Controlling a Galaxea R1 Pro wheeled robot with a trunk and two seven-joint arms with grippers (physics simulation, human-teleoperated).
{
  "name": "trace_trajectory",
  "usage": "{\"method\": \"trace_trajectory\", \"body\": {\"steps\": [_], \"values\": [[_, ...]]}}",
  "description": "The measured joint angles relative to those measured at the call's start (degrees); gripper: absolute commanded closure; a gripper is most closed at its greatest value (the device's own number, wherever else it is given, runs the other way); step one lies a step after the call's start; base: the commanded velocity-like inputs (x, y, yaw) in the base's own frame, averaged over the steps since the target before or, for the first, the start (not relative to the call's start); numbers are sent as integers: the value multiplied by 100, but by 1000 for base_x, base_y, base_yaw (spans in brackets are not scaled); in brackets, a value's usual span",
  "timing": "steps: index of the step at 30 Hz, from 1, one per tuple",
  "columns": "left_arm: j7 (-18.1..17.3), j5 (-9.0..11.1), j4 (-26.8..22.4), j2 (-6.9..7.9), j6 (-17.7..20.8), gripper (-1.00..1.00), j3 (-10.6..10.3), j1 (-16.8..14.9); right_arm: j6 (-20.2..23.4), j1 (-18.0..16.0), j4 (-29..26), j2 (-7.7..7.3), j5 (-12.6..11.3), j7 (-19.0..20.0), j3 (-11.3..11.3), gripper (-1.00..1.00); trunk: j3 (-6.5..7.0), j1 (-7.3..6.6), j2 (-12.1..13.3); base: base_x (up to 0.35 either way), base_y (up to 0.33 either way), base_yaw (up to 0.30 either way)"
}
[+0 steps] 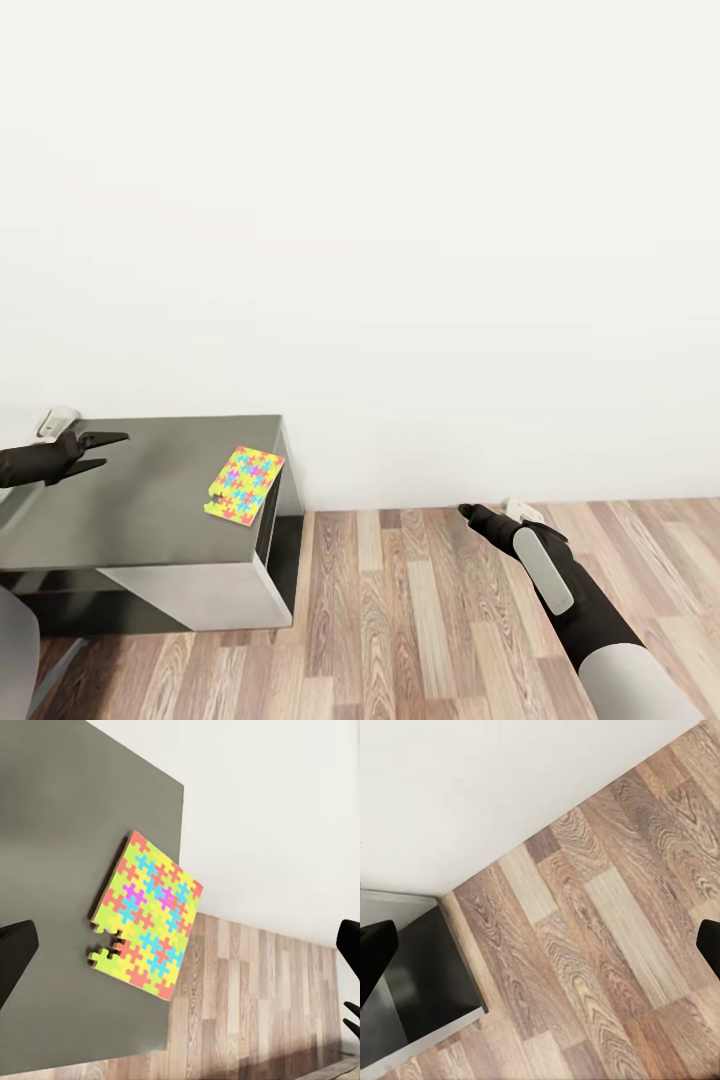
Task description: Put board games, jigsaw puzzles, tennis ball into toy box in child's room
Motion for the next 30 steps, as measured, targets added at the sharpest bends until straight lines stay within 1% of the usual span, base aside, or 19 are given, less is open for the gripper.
{"method": "trace_trajectory", "body": {"steps": [6,16,27,30], "values": [[1,0,0,-2,0,-100,-2,0,0,0,2,0,5,0,0,-100,56,0,0,18,6,0],[1,-1,0,-2,0,-100,-5,0,0,0,2,0,5,0,-1,-100,150,-1,0,123,78,0],[2,0,0,-3,0,-100,-5,0,-1,0,0,0,5,0,-2,-100,253,0,0,16,10,2],[1,-1,-1,-2,0,-100,-7,1,3,0,0,0,2,0,0,-100,277,-1,0,78,94,27]]}}
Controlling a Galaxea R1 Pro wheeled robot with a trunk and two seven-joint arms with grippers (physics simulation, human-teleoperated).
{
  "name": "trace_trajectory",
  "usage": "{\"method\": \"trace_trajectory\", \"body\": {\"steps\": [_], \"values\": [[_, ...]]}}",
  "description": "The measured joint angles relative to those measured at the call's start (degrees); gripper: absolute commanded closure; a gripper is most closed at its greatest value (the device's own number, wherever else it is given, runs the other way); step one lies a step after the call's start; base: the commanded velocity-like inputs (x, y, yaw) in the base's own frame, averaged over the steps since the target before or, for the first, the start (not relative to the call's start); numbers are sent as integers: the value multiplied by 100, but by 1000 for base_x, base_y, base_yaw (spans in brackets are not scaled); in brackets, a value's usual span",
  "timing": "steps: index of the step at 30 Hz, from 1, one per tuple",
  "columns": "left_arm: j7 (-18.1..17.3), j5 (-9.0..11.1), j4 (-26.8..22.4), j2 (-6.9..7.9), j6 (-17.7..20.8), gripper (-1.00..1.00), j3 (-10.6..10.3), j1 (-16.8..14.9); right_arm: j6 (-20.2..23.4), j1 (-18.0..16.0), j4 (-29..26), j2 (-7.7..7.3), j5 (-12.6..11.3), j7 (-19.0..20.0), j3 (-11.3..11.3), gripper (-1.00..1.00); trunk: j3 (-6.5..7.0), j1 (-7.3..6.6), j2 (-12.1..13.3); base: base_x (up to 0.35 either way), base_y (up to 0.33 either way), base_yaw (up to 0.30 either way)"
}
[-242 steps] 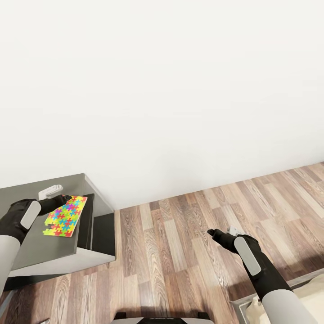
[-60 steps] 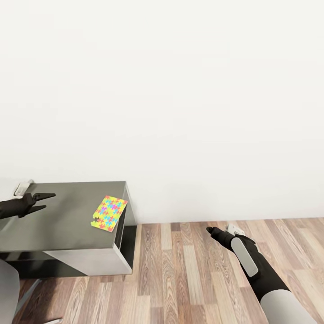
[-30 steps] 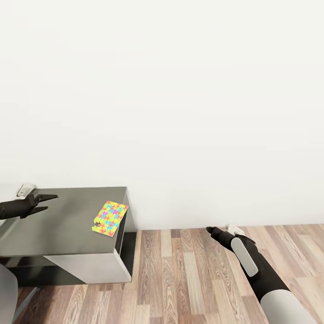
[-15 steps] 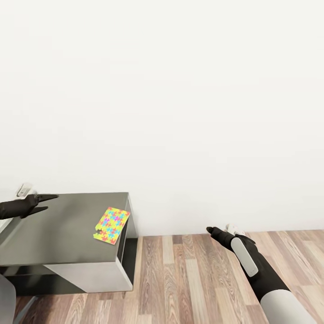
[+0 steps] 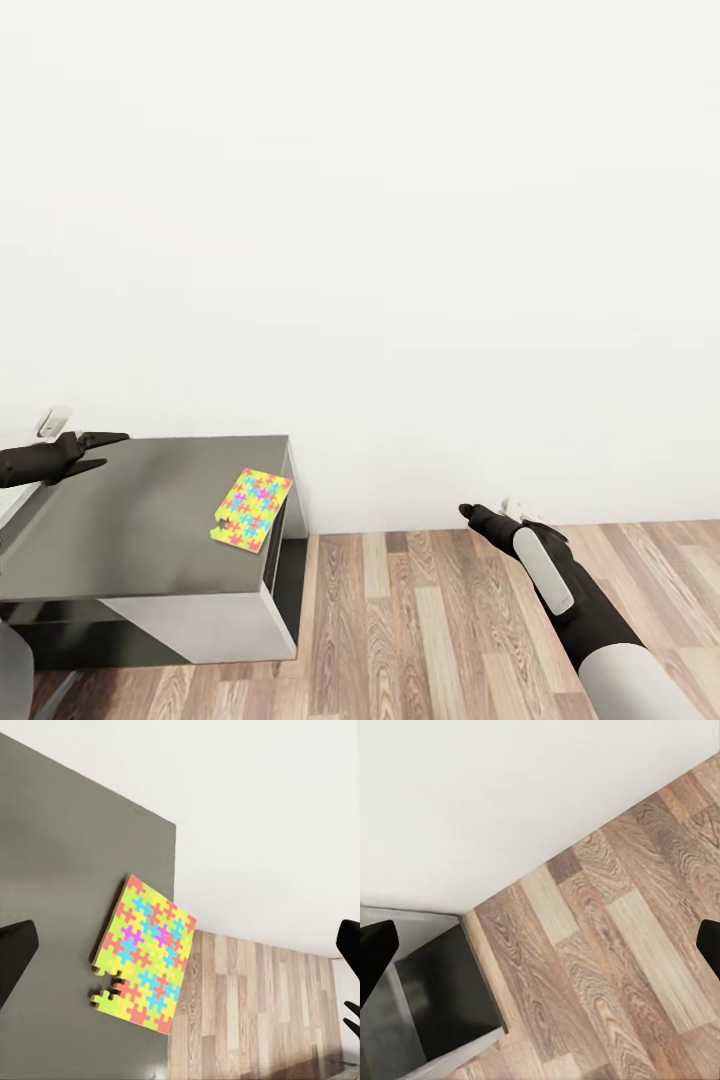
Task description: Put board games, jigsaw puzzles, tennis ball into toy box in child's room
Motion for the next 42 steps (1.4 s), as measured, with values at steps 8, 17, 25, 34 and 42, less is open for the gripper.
{"method": "trace_trajectory", "body": {"steps": [8,17,25,34,42], "values": [[0,0,1,0,-8,-100,-1,0,6,0,-24,4,-25,6,4,-100,12,1,1,50,49,5],[0,0,1,0,-10,-100,-1,0,10,0,-11,3,-55,9,-23,-100,13,1,1,2,2,0],[-4,-1,1,0,-10,-100,4,0,44,0,268,-51,-115,578,-75,-100,13,1,1,0,0,0],[-2,0,1,-4,-10,-100,2,0,131,-228,1741,-204,-305,3858,-199,-100,13,1,0,0,0,0],[-3,-2,0,-5,-9,-100,6,0,71,-309,2023,-210,-288,3986,-211,-100,13,0,0,51,66,0]]}}
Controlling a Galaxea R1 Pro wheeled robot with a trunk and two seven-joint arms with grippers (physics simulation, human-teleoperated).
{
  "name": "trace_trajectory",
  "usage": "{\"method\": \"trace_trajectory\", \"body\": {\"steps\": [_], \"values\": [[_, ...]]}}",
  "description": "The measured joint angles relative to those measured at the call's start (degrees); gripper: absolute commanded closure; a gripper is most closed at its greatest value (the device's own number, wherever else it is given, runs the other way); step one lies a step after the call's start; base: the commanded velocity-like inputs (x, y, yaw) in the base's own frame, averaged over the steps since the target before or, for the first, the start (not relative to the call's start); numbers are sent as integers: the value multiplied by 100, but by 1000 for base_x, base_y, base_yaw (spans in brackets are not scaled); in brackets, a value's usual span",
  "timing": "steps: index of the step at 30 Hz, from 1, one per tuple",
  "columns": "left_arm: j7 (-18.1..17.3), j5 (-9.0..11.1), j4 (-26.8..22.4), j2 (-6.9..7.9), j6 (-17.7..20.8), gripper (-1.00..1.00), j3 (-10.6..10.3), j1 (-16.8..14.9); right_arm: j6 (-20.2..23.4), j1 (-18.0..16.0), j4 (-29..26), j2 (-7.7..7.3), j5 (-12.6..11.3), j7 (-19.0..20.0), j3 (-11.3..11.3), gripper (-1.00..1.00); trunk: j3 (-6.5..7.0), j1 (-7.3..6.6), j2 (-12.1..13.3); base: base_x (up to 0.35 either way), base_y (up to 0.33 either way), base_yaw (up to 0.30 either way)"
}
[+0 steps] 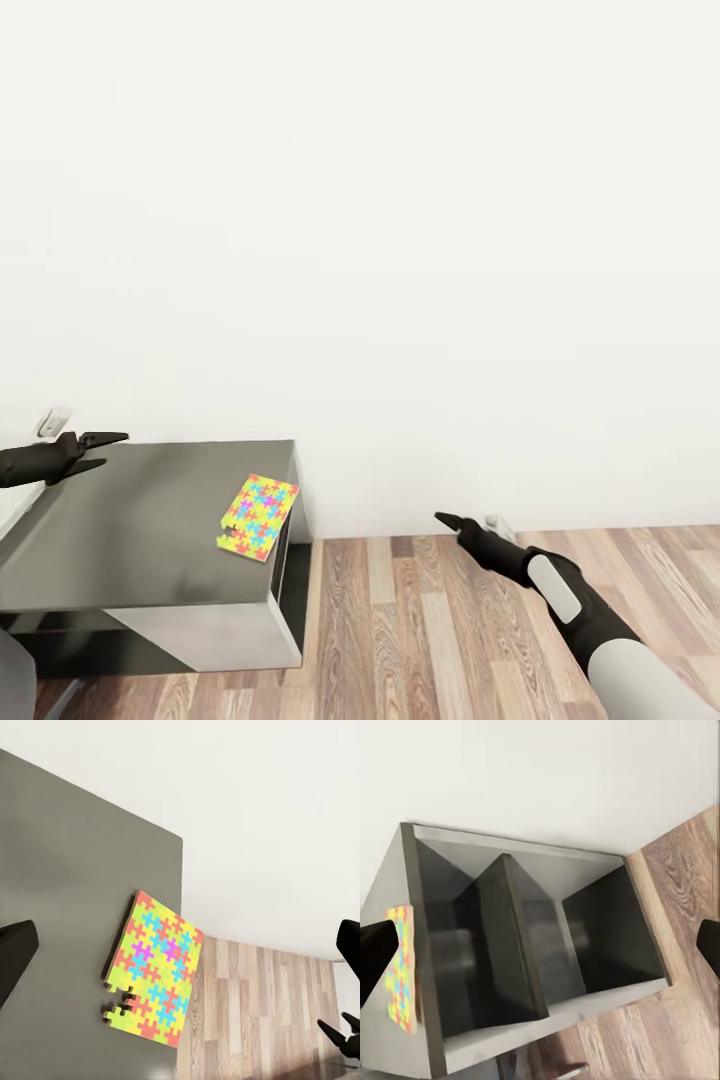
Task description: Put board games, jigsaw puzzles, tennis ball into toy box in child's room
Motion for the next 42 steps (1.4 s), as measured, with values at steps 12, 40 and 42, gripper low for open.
{"method": "trace_trajectory", "body": {"steps": [12,40,42], "values": [[-279,8,1,-6,0,-100,-4,0,292,-20,74,50,-107,-188,-8,-100,0,0,0,83,69,0],[-2141,-11,79,-135,-16,-100,-442,8,980,-16,35,243,-1589,-191,53,-100,0,1,0,57,24,0],[-2145,-11,80,-136,-16,-100,-444,8,984,-16,42,270,-1599,-179,58,-100,0,1,0,13,6,0]]}}
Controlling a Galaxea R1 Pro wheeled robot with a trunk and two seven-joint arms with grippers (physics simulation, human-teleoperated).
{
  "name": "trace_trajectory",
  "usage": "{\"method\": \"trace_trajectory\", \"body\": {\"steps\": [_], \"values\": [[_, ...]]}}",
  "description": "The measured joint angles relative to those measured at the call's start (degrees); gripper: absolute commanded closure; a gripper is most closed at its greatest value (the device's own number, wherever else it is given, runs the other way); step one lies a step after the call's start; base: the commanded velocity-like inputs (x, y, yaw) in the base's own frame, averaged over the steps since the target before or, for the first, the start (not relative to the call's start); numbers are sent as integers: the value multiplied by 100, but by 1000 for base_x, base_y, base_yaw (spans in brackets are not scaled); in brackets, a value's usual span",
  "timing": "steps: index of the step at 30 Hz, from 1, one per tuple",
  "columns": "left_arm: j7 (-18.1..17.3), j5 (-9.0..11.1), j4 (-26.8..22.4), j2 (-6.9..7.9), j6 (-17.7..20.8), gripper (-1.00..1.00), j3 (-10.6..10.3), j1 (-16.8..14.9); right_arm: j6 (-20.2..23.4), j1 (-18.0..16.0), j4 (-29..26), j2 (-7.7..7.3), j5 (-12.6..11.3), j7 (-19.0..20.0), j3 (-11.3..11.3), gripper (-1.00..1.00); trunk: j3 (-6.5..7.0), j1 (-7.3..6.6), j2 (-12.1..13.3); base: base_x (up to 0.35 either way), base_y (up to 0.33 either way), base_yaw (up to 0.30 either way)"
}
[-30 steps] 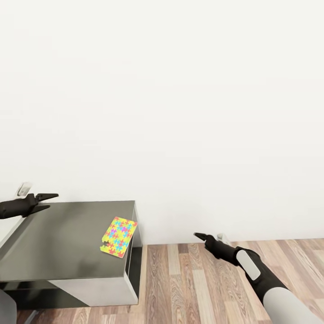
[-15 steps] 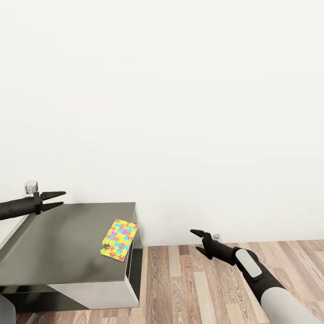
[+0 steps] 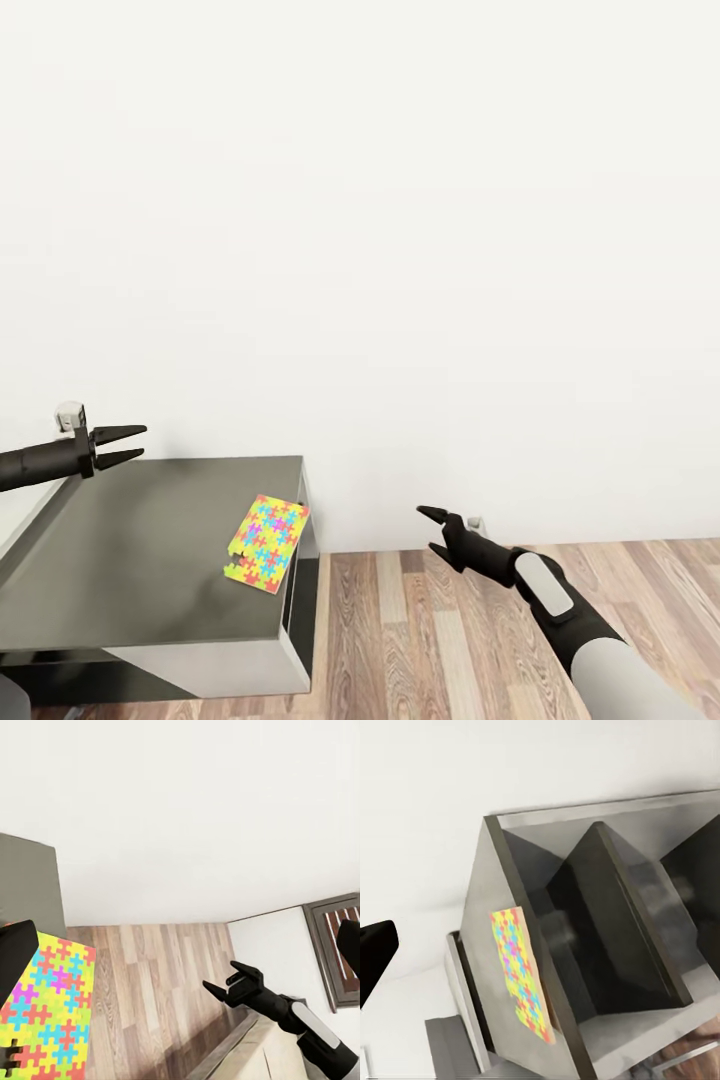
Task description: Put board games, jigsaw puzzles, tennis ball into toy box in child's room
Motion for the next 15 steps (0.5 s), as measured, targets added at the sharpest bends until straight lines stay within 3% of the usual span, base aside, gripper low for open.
{"method": "trace_trajectory", "body": {"steps": [8,15], "values": [[-3,12,3,-1,5,-100,0,0,-3,0,-9,172,36,13,56,-100,0,0,0,20,1,0],[-253,5,2,-9,4,-100,-1,0,-2,0,-26,250,38,-12,379,-100,0,0,0,2,0,0]]}}
